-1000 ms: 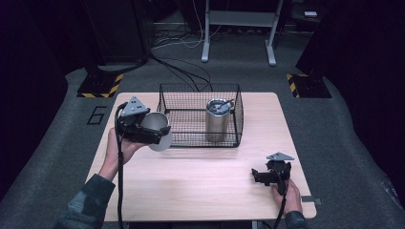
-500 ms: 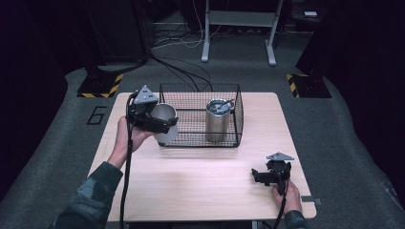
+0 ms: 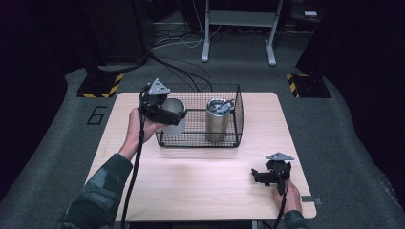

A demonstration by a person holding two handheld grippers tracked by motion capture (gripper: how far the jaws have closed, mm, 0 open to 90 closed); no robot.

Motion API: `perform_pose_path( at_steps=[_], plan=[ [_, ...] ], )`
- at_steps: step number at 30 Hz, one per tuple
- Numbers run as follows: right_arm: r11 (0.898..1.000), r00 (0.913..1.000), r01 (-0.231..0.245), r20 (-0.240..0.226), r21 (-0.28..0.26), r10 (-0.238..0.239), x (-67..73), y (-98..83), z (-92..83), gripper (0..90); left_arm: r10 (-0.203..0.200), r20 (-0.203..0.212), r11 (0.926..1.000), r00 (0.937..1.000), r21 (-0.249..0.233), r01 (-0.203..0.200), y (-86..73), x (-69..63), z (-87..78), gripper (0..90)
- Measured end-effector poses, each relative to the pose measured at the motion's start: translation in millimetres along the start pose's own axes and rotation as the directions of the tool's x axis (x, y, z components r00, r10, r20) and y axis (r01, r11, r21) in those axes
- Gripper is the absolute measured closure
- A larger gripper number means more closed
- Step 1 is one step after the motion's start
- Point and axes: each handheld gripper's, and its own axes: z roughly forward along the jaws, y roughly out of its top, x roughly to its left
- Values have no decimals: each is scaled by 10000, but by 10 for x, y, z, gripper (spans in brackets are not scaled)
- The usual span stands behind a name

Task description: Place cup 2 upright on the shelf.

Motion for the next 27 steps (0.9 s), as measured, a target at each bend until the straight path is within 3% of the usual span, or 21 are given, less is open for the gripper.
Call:
perform_pose_path(
  at_steps=[12, 16, 27],
  plan=[
    [10000, 10000, 4, -2, -4, -4, 0, 0, 0, 0, 16, -291, 9997, 9996, 242, -9, 89, 102, 256, 67],
    [10000, 10000, -1, -3, -5, 1, 0, 0, 0, 0, -223, -385, 9995, 9990, 233, 232, 93, 112, 362, 67],
    [10000, 10000, 2, -2, -6, -2, 0, -1, 0, 0, -330, -423, 9985, 9986, 423, 348, 81, 139, 521, 67]
  ],
)
